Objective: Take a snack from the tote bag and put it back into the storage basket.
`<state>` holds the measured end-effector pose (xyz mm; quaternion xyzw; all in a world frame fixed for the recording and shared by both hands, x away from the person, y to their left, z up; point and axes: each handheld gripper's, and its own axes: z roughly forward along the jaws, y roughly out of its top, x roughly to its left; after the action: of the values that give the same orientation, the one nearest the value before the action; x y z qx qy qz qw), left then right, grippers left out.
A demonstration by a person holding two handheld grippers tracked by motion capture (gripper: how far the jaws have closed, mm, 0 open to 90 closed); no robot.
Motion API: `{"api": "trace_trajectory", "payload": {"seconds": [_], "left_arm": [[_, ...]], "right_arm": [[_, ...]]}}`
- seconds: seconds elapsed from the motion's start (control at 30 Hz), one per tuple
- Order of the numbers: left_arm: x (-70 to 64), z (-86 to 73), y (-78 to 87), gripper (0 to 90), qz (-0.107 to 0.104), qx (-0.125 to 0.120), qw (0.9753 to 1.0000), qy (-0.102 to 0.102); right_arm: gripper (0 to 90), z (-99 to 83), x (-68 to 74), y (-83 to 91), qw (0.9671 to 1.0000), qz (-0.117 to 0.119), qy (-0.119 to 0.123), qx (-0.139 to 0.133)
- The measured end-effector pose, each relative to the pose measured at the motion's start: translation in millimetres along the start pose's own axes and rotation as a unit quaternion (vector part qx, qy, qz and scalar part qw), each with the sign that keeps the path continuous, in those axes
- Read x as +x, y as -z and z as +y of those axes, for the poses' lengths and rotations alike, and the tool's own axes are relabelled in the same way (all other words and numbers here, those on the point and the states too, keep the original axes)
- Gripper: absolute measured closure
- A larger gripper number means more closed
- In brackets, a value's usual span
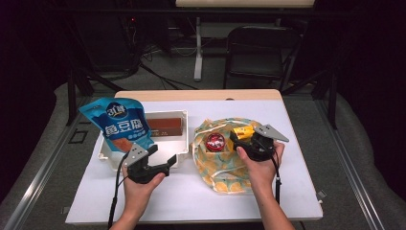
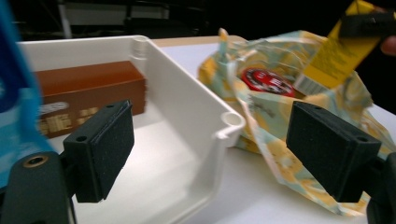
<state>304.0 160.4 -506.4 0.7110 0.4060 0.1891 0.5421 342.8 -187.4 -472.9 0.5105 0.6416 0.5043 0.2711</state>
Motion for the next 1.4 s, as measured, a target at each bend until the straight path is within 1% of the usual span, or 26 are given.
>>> {"api": "trace_trajectory", "payload": {"seconds": [0.03,0.17,0.3,0.37,0.47,0.57,0.63,0.67,0.7,0.73,0.77,0.8,0.83,0.9,0.93,0.97,1.0,1.1,1.13,1.17,1.2,1.27,1.3,1.33,1.37,1.4], "left_arm": [[-2.9,0.7,-1.7,15.1,-0.005,-0.001,1.0,-0.004],[-8.7,1.6,-7.2,14.7,-0.024,-0.004,0.9997,0.0],[-15.9,0.3,-13.2,13.5,-0.04,0.005,0.9991,-0.012],[-18.9,-0.1,-16.2,13.4,-0.046,0.009,0.9988,-0.014],[-22.4,0.1,-18.6,13.3,-0.055,0.005,0.9984,-0.012],[-26.0,1.4,-20.2,13.2,-0.065,0.008,0.9976,-0.022],[-28.1,1.4,-21.6,13.3,-0.067,0.008,0.9973,-0.027],[-30.1,1.1,-22.5,13.4,-0.061,0.004,0.9977,-0.028],[-30.6,1.5,-23.1,13.6,-0.073,0.006,0.9969,-0.029],[-31.0,1.7,-23.3,13.6,-0.075,0.007,0.9966,-0.033],[-33.4,1.5,-24.0,13.6,-0.069,0.003,0.9971,-0.032],[-33.6,1.9,-23.9,13.6,-0.079,0.007,0.9963,-0.035],[-34.4,2.3,-23.7,13.6,-0.082,0.009,0.9959,-0.037],[-36.7,2.0,-23.6,13.5,-0.08,0.004,0.996,-0.039],[-37.7,1.8,-23.2,13.6,-0.074,0.002,0.9964,-0.041],[-37.0,2.1,-22.8,13.5,-0.084,0.005,0.9955,-0.042],[-38.6,1.6,-23.2,13.6,-0.077,0.002,0.9963,-0.039],[-41.3,0.6,-24.1,13.6,-0.082,0.005,0.9956,-0.046],[-41.4,0.6,-24.3,13.6,-0.093,0.008,0.9945,-0.046],[-43.3,0.0,-24.7,13.7,-0.087,0.007,0.995,-0.049],[-43.8,-0.2,-24.8,14.1,-0.095,0.008,0.9942,-0.051],[-46.3,-0.5,-24.8,14.9,-0.092,0.008,0.9942,-0.056],[-46.2,-0.4,-24.8,15.1,-0.1,0.009,0.9934,-0.057],[-47.8,-0.4,-24.6,15.1,-0.094,0.009,0.9939,-0.058],[-47.4,-0.1,-24.5,15.2,-0.107,0.012,0.9924,-0.06],[-49.1,-0.4,-24.8,15.3,-0.1,0.01,0.9931,-0.061]], "right_arm": [[28.2,0.9,0.2,0.9,1.0,0.001,-0.001,-0.003],[28.3,3.4,0.1,4.1,0.9999,0.01,-0.002,0.001],[28.3,6.0,1.7,6.6,0.9997,0.024,0.002,0.001],[28.4,8.2,3.2,8.2,0.9996,0.028,0.004,0.0],[28.4,12.1,6.2,11.4,0.9993,0.037,0.007,-0.002],[28.4,14.9,10.3,14.5,0.9989,0.045,0.006,-0.005],[28.4,16.3,14.2,16.6,0.9987,0.05,0.008,-0.005],[28.4,17.0,16.1,17.7,0.9986,0.052,0.011,-0.003],[28.4,17.2,18.1,18.6,0.9984,0.055,0.012,-0.003],[28.4,17.4,20.7,19.2,0.9983,0.057,0.011,-0.005],[28.3,17.5,22.1,19.4,0.9981,0.06,0.011,-0.004],[28.4,17.7,23.7,19.9,0.998,0.061,0.014,-0.004],[28.4,17.6,25.7,20.2,0.9979,0.064,0.013,-0.005],[28.4,17.9,29.0,21.7,0.9975,0.069,0.016,-0.002],[28.4,18.1,31.4,22.8,0.9972,0.073,0.018,-0.002],[28.4,18.2,33.7,23.9,0.9971,0.074,0.019,-0.002],[28.4,18.0,36.2,24.8,0.997,0.076,0.017,-0.003],[28.4,17.8,43.0,27.3,0.9961,0.086,0.021,-0.002],[28.4,17.4,45.9,27.6,0.9959,0.088,0.021,-0.001],[28.4,17.4,47.6,28.0,0.9956,0.09,0.024,0.001],[28.4,17.0,50.4,28.1,0.9952,0.094,0.026,0.001],[28.4,16.2,55.9,28.8,0.9944,0.101,0.031,0.006],[28.4,15.8,58.5,29.2,0.9942,0.102,0.032,0.007],[28.4,15.3,60.3,29.1,0.994,0.104,0.033,0.006],[28.4,14.9,62.4,29.1,0.9935,0.108,0.035,0.008],[28.4,14.4,64.8,29.4,0.9931,0.111,0.035,0.01]]}}
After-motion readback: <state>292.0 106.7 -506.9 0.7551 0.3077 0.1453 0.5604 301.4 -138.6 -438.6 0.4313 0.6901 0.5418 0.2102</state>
